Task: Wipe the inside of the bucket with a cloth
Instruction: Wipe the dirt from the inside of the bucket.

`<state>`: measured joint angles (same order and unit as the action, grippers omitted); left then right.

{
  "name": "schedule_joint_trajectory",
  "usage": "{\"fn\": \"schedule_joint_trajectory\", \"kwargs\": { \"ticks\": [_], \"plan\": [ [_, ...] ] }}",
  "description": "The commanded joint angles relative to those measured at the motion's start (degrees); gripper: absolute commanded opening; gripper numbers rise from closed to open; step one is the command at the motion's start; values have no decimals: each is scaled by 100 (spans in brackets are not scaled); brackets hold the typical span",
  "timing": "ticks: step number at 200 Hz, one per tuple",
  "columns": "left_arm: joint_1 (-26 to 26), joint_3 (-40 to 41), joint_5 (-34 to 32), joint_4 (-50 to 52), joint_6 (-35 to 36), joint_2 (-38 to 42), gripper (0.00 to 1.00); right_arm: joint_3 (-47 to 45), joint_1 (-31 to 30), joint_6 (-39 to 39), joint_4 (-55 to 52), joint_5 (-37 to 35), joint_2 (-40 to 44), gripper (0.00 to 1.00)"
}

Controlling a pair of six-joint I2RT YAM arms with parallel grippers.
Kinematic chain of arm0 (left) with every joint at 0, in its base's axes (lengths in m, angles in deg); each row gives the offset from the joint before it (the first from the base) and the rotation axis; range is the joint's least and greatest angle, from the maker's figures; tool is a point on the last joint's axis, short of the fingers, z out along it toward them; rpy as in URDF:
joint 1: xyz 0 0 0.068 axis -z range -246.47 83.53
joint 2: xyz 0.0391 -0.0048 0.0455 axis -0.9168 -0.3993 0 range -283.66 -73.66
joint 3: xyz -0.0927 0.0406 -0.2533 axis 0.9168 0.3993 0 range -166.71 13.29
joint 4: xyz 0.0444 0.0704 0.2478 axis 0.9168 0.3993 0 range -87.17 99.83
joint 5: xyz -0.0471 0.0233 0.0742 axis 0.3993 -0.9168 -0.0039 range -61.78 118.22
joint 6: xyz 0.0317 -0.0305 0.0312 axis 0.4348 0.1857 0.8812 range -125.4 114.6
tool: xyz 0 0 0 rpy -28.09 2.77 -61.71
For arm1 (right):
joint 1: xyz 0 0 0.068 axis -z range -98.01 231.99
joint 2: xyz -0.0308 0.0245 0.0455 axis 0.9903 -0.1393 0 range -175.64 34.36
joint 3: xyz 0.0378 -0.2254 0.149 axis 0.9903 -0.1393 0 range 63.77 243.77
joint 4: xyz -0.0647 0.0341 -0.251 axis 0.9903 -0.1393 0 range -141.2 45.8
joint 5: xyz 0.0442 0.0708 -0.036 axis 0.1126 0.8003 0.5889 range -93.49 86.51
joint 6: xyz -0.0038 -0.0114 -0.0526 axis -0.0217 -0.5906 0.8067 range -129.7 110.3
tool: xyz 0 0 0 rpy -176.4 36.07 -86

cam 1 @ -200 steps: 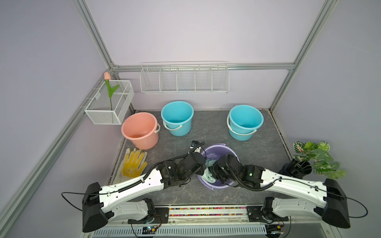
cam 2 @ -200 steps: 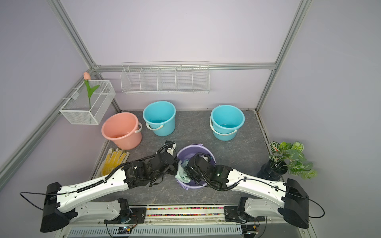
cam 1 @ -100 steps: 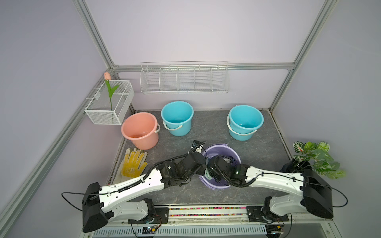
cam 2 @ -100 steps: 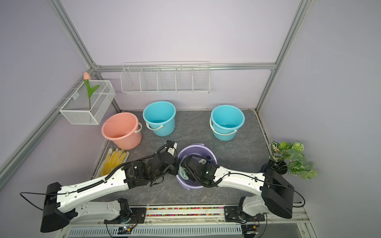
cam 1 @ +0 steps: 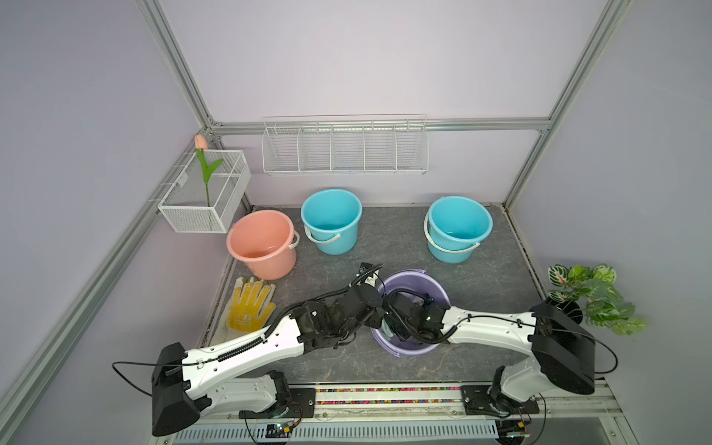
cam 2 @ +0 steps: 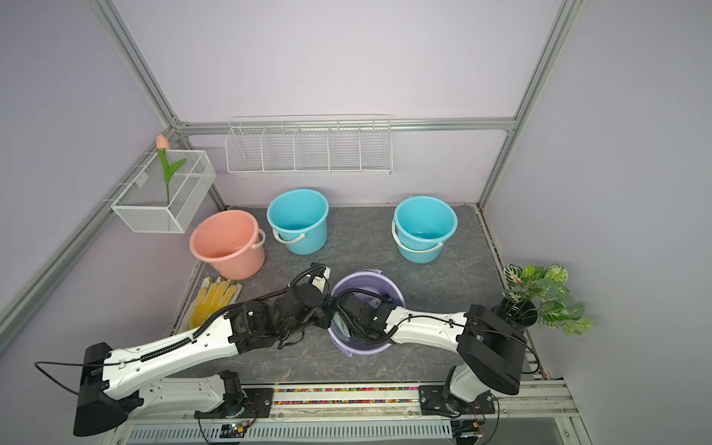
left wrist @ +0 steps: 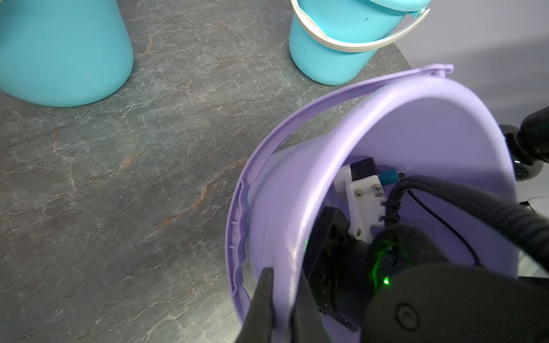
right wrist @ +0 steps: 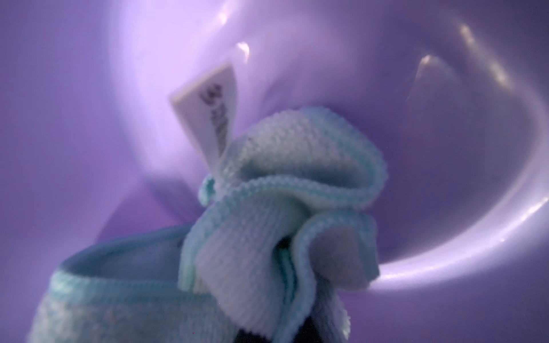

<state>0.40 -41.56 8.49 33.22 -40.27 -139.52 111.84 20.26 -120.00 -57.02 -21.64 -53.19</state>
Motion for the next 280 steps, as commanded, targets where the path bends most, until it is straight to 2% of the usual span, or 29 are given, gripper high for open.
{"fn": "schedule_joint_trajectory", "kwargs": {
  "ticks": [1,74,104,124,172,205,231,280],
  "plan": [
    [-6,-18,-68,-54,83,249,0,191,64,207,-835,6,317,7],
    [-8,-52,-305,-7,39,123,0,396,-513,823,-1567,-416,1593,7],
    [-8,-78,-321,37,31,111,0,268,-526,1713,-1406,-714,2213,7],
    [-15,-87,-278,52,45,131,0,-19,-516,3092,-933,-919,2697,7],
    [-8,-96,-192,152,133,153,0,-157,-450,5903,-876,-1555,3650,7],
    [-8,-153,-129,195,204,159,0,-469,-415,7852,-161,-1318,4302,7],
    [-4,-192,-33,204,244,162,0,-475,-404,10166,-44,-1009,4632,8],
    [-7,-237,332,240,451,200,0,-367,-405,14668,-223,387,4897,7]
  ]
}}
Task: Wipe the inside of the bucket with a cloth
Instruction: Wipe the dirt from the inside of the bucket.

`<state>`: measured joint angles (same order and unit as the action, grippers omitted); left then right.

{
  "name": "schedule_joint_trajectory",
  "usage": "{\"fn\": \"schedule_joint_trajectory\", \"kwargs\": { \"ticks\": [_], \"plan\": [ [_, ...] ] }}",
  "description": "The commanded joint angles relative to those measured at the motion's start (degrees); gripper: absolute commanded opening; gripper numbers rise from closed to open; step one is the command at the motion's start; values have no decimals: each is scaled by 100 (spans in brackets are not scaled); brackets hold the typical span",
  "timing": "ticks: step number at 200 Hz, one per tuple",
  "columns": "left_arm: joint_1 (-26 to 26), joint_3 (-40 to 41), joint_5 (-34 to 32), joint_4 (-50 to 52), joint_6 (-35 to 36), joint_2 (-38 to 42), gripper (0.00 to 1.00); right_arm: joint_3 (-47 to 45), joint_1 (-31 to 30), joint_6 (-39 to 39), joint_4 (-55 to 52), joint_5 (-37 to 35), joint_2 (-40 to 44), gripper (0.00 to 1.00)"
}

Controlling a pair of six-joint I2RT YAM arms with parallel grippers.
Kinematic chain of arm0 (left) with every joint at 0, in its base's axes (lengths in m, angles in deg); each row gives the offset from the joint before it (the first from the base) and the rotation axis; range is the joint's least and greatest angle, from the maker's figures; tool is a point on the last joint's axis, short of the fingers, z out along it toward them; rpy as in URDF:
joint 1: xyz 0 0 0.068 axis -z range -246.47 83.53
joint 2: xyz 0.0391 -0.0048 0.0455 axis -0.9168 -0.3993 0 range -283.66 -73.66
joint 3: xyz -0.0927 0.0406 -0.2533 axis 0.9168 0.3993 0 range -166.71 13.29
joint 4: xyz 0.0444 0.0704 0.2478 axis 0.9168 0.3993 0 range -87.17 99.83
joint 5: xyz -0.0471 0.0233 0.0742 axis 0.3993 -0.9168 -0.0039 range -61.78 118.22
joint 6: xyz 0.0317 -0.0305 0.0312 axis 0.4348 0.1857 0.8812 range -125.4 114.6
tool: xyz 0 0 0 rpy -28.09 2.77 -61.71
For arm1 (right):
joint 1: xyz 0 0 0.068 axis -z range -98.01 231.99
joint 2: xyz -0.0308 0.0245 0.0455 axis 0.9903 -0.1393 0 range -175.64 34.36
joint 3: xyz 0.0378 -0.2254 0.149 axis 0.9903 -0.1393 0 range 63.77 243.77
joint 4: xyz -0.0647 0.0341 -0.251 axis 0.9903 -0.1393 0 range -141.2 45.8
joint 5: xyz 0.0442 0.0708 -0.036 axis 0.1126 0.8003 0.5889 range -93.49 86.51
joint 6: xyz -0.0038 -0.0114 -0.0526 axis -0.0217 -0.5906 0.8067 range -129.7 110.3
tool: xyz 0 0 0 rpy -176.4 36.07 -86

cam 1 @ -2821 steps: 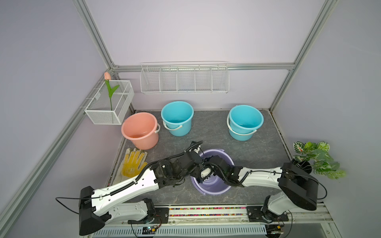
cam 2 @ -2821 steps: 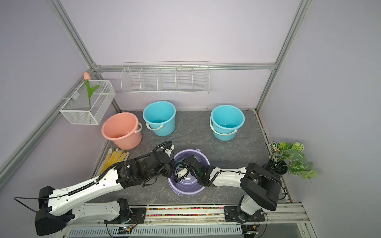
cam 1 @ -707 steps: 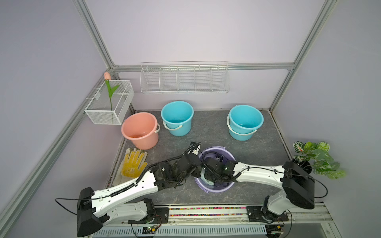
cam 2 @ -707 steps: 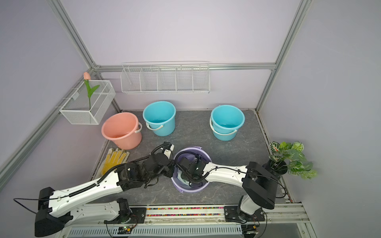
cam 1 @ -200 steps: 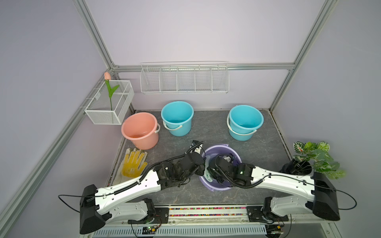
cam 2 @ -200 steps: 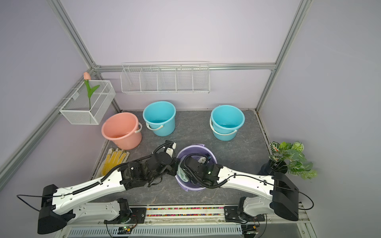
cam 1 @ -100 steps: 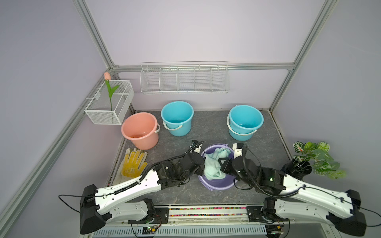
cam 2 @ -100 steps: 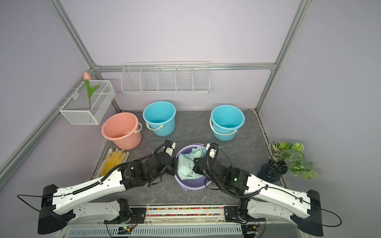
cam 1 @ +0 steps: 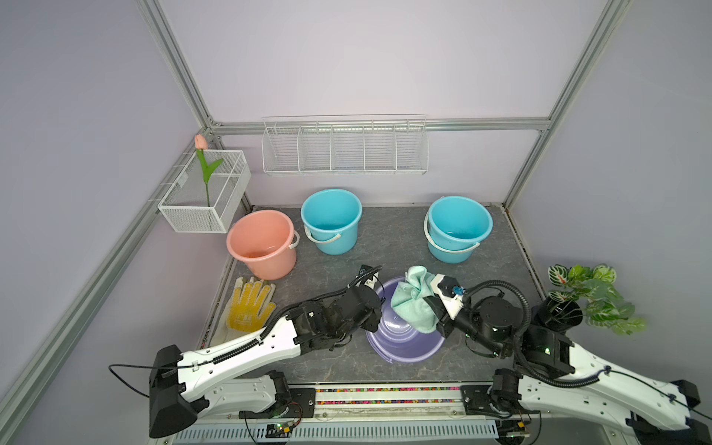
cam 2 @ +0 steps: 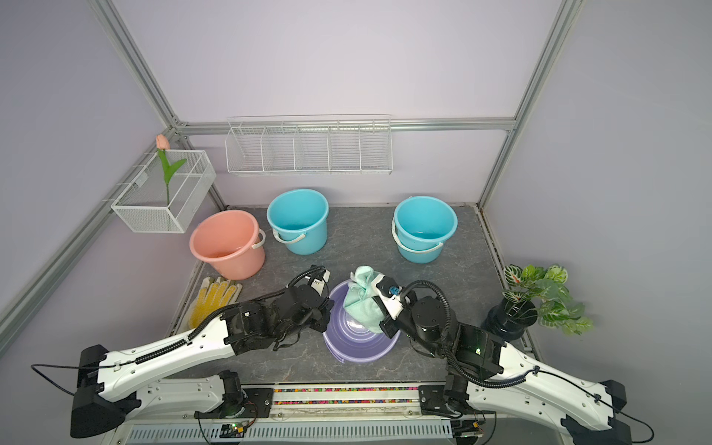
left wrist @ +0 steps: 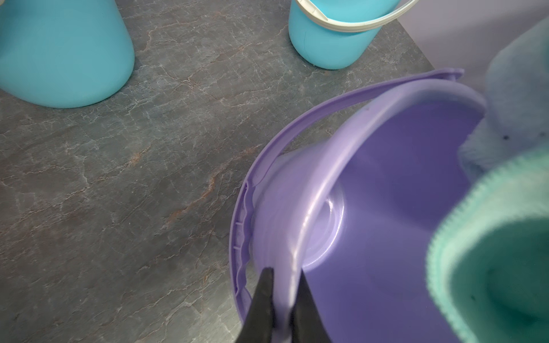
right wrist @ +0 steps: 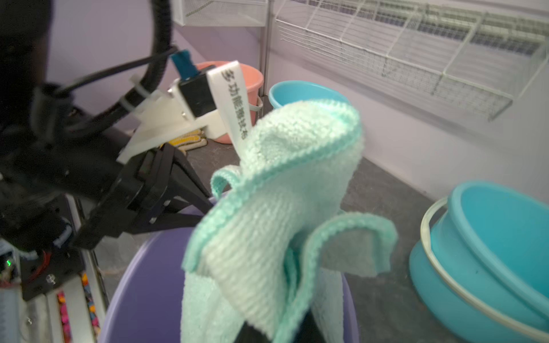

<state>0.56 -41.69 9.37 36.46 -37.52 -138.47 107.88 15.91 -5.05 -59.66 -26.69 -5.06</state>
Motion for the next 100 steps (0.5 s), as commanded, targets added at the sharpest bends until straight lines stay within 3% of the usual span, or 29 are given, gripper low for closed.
{"fn": "schedule_joint_trajectory", "kwargs": {
  "ticks": [1,24,48,100],
  "plan": [
    [-23,-224,256,-84,182,98,0,32,32,3270,29,925,84,7],
    [-26,-256,488,-68,327,110,0,-4,7,5443,-206,1484,92,7],
    [-20,-320,674,36,428,88,0,-225,-3,7428,-41,1609,78,7],
    [-27,-400,1008,161,609,9,0,3,-4,9933,-255,1264,-453,7]
  ]
}}
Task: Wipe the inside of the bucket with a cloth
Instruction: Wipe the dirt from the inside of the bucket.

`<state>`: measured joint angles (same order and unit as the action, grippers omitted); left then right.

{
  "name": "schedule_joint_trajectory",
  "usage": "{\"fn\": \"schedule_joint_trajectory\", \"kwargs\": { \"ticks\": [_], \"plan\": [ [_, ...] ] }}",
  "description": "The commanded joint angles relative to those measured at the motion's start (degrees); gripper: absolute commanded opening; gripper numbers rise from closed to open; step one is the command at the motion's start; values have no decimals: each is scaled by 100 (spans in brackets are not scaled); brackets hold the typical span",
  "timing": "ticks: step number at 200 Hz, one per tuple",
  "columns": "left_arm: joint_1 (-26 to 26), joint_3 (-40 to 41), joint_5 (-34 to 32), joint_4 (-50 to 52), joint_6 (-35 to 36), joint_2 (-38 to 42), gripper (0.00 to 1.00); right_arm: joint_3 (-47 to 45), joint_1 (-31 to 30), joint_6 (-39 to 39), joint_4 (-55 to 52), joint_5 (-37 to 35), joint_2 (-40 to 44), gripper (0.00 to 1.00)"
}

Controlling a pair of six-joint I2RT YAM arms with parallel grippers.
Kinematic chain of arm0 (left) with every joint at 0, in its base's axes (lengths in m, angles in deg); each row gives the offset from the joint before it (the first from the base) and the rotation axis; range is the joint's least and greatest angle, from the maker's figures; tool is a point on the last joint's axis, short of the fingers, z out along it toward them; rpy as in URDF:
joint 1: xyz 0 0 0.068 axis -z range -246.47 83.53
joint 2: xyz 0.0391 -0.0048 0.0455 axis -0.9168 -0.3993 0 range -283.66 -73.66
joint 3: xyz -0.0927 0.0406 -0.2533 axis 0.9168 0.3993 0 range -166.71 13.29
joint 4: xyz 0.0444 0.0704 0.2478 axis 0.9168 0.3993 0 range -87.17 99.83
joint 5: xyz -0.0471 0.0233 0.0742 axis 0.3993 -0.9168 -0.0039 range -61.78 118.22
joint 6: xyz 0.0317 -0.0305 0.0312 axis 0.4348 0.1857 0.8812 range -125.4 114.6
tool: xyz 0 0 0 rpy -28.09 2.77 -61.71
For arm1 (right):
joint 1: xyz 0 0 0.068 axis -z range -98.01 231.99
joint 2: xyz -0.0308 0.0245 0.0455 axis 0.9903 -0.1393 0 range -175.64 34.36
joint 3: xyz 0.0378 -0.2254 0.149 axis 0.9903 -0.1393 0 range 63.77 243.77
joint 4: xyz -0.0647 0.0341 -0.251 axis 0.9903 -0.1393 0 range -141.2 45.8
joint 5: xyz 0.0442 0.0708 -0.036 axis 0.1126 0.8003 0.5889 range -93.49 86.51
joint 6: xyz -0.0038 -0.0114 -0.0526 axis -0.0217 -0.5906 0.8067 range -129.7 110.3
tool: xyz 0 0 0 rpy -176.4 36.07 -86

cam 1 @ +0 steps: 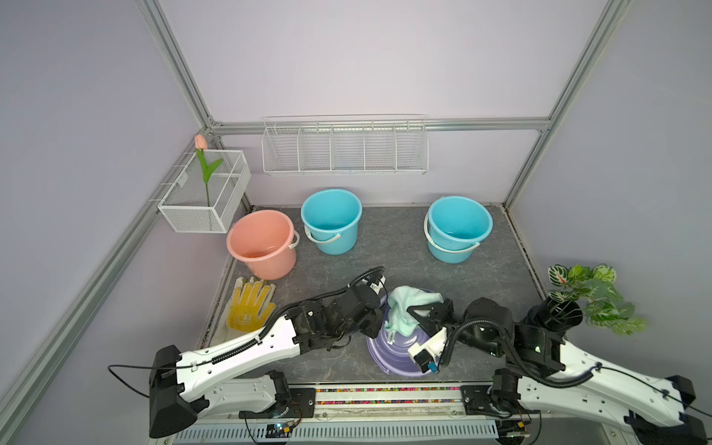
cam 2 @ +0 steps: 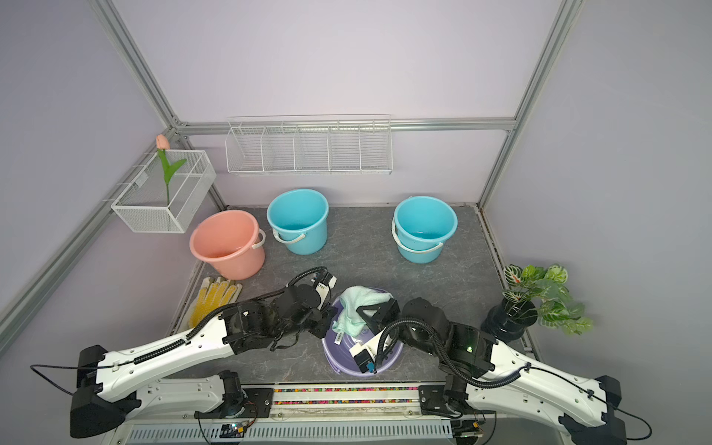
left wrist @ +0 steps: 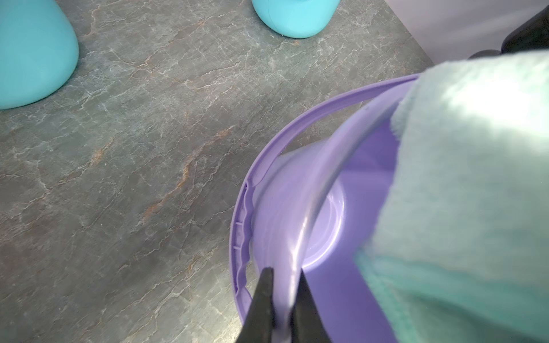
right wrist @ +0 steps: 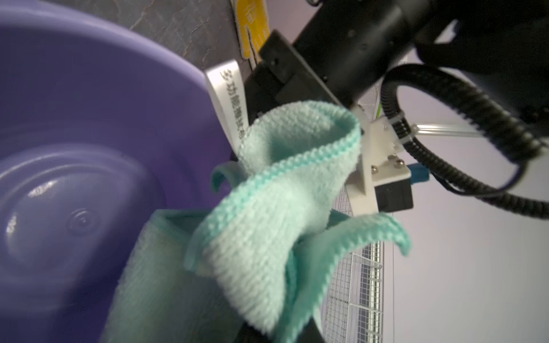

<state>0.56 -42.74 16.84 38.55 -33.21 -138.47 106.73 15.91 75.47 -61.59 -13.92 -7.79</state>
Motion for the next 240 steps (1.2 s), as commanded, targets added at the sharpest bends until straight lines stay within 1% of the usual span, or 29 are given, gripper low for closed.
{"fn": "schedule_joint_trajectory", "kwargs": {
  "ticks": [1,12,30,64,89,128,163,240],
  "plan": [
    [-25,-295,264,-48,184,6,0,122,-7,1881,-67,-21,-197,7],
    [-22,-316,316,-24,209,-22,0,169,-2,2218,-110,-121,-328,7],
    [-19,-343,368,-1,245,-59,0,335,-1,2499,-361,-127,-568,7],
    [-14,-369,536,-25,298,-125,0,318,2,2787,-151,-268,-1089,7],
    [-14,-374,661,-22,347,-171,0,343,36,2829,31,-353,-1513,7],
    [-16,-343,713,-31,364,-147,0,272,300,2673,266,-125,-2058,7],
    [-16,-294,727,-55,357,-128,0,12,569,2385,664,134,-2574,7],
    [-15,-303,715,-118,354,-121,0,-429,859,1801,1628,546,-3860,7]
  ]
}}
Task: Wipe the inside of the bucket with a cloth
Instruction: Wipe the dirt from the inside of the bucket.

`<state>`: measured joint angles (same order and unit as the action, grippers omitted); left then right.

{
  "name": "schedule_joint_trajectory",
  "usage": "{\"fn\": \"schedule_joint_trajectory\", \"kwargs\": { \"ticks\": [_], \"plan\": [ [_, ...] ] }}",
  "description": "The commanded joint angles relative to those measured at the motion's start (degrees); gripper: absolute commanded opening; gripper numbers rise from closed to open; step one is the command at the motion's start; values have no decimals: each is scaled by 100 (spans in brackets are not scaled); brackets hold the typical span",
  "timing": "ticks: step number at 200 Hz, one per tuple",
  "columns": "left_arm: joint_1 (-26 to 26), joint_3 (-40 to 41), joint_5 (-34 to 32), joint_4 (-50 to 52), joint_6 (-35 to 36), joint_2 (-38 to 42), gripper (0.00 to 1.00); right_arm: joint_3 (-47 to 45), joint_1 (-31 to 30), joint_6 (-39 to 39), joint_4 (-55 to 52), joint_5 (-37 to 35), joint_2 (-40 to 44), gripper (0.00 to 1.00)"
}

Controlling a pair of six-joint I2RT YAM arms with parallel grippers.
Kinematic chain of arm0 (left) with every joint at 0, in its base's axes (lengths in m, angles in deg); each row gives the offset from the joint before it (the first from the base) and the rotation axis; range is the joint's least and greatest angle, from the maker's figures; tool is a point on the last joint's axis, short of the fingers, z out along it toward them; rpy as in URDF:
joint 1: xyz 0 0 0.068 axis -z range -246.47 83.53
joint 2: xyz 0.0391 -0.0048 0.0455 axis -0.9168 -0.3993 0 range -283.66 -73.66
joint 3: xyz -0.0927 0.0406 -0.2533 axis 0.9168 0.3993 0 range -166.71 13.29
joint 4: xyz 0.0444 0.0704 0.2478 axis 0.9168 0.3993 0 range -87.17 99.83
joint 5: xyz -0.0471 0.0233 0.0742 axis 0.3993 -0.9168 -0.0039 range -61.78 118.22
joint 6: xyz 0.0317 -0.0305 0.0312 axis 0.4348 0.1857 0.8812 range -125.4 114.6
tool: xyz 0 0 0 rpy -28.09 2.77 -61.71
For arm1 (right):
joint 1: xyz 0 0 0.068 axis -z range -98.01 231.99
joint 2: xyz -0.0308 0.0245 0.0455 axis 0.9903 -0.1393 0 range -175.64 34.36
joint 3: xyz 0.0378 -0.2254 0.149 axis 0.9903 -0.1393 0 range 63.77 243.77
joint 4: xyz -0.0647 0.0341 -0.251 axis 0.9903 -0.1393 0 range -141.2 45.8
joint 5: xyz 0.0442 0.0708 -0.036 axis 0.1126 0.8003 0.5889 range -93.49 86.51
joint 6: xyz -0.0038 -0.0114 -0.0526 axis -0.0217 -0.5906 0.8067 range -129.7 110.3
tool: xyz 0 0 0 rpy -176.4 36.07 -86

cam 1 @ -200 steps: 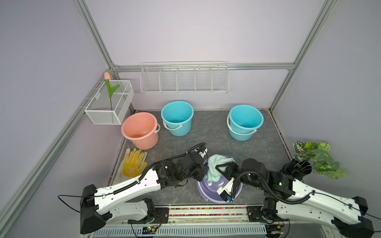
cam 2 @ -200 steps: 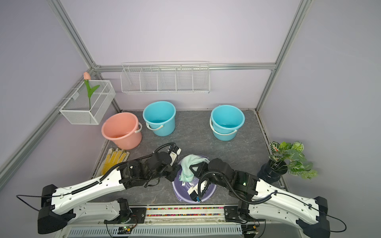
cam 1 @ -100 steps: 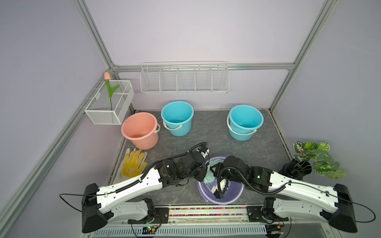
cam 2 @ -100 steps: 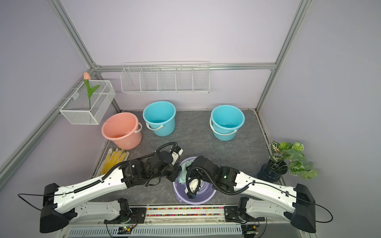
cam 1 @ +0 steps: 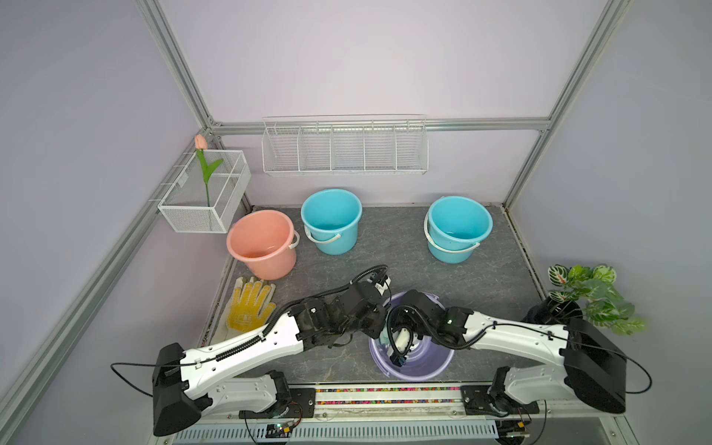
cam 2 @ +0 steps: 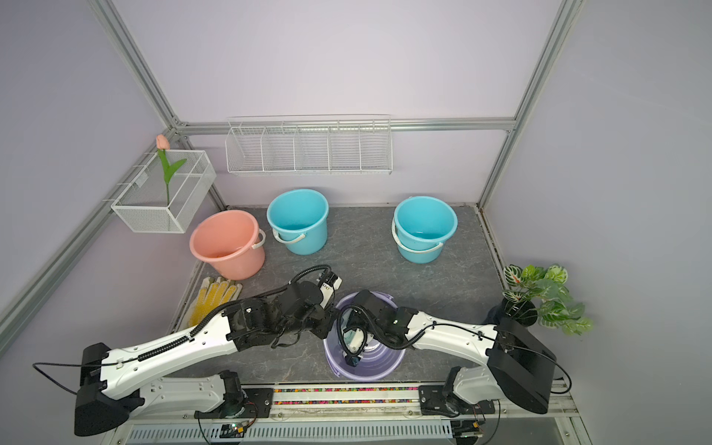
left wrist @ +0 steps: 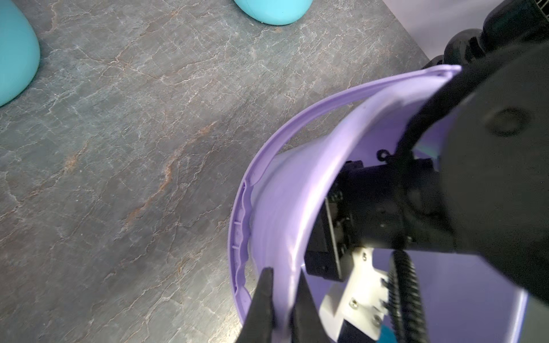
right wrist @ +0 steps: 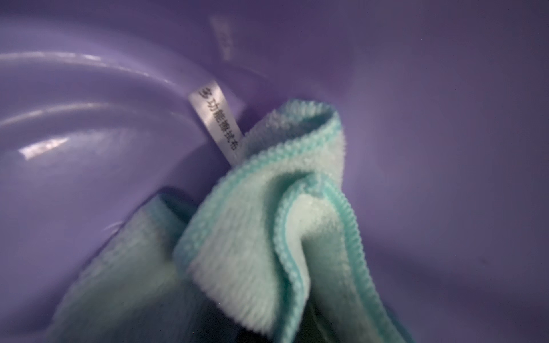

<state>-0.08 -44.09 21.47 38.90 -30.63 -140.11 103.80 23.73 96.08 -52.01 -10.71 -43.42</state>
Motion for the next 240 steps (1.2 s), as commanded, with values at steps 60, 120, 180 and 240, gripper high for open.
{"fn": "schedule_joint_trajectory", "kwargs": {
  "ticks": [60,120,180,240],
  "plan": [
    [49,-137,254,-141,71,79,0,-139,96,-501,895,309,-762,7],
    [45,-132,121,-107,62,43,0,108,15,-186,344,360,463,7],
    [49,-163,112,-171,53,-78,0,764,-309,561,-480,308,1347,7],
    [49,-159,112,-122,53,-67,0,1450,-507,929,-877,-397,1450,7]
  ]
}}
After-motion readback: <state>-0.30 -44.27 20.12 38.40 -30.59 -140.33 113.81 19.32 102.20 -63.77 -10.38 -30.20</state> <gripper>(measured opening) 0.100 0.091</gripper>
